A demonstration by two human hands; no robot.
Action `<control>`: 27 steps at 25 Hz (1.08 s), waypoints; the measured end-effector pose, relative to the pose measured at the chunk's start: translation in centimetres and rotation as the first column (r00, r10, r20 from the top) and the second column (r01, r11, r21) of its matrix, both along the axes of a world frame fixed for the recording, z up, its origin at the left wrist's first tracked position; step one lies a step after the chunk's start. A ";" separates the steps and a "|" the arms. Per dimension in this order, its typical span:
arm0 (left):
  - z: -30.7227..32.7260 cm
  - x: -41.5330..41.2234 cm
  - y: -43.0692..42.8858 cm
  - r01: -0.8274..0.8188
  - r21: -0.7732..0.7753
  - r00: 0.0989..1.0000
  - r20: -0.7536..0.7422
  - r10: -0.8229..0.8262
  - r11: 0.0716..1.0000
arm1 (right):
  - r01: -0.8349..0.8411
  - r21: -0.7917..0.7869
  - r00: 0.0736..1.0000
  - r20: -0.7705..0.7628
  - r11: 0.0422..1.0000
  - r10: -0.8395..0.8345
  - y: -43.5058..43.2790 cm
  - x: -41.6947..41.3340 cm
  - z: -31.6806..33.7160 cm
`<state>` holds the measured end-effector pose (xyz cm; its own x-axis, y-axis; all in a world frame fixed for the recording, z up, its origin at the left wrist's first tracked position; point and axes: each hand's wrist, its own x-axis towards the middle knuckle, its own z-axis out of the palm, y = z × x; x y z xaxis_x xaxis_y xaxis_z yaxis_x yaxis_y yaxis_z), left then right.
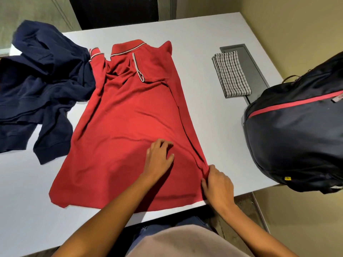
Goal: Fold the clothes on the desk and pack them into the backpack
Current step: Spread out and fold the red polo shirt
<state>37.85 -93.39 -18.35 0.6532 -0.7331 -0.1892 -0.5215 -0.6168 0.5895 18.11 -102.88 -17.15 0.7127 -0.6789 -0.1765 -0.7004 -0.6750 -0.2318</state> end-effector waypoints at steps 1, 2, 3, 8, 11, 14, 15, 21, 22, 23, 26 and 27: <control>-0.3 -0.1 0.3 0.082 0.073 0.993 0.076 -0.088 0.994 | 0.033 0.015 0.999 -0.041 0.999 -0.033 -0.4 -0.2 0.3; -0.7 -0.3 0.6 0.144 0.157 0.980 0.115 -0.163 0.977 | 0.089 0.061 0.995 -0.052 0.994 -0.086 -0.7 -0.5 0.5; -1.1 -0.4 0.7 0.190 0.223 0.967 0.128 -0.222 0.956 | 0.152 0.131 0.988 -0.021 0.980 -0.150 -0.9 -0.7 0.8; -0.7 -1.7 0.0 0.072 0.133 0.991 0.104 -0.086 0.989 | -0.003 0.394 0.934 0.329 0.919 -0.137 1.6 -0.8 2.5; 1.1 -1.4 -1.1 -0.273 -0.040 0.933 -0.256 0.254 0.961 | -0.384 0.366 0.903 0.340 0.848 0.263 3.3 0.0 1.9; 1.6 -0.4 -1.5 -0.392 0.124 0.781 -0.480 0.400 0.912 | -0.546 0.363 0.836 0.290 0.755 0.465 4.0 0.8 0.7; 1.7 -0.2 -1.4 -0.410 0.145 0.772 -0.470 0.428 0.900 | -0.557 0.347 0.827 0.309 0.754 0.469 4.1 0.9 0.4; 0.7 0.1 0.5 -0.472 0.001 0.846 -0.280 0.453 0.882 | -0.487 0.218 0.852 0.329 0.845 0.406 2.9 0.2 -1.8; 0.4 0.1 0.8 -0.468 0.031 0.842 -0.287 0.457 0.883 | -0.505 0.237 0.849 0.312 0.830 0.427 2.6 0.1 -1.9; 0.3 0.2 1.0 -0.465 0.041 0.842 -0.287 0.456 0.884 | -0.519 0.260 0.844 0.303 0.814 0.442 2.2 0.1 -1.9; 0.8 0.7 0.5 -0.478 -0.045 0.854 -0.258 0.452 0.877 | -0.492 0.320 0.856 0.346 0.810 0.384 0.7 0.7 -1.5; 1.1 1.1 0.1 -0.477 -0.080 0.862 -0.240 0.448 0.875 | -0.461 0.324 0.866 0.366 0.826 0.340 0.2 1.2 -1.4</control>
<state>38.92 -93.29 -17.29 0.8796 -0.3840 -0.2808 -0.0526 -0.6651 0.7449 19.27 -102.70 -18.50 0.9643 -0.2394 -0.1132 -0.2512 -0.6920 -0.6768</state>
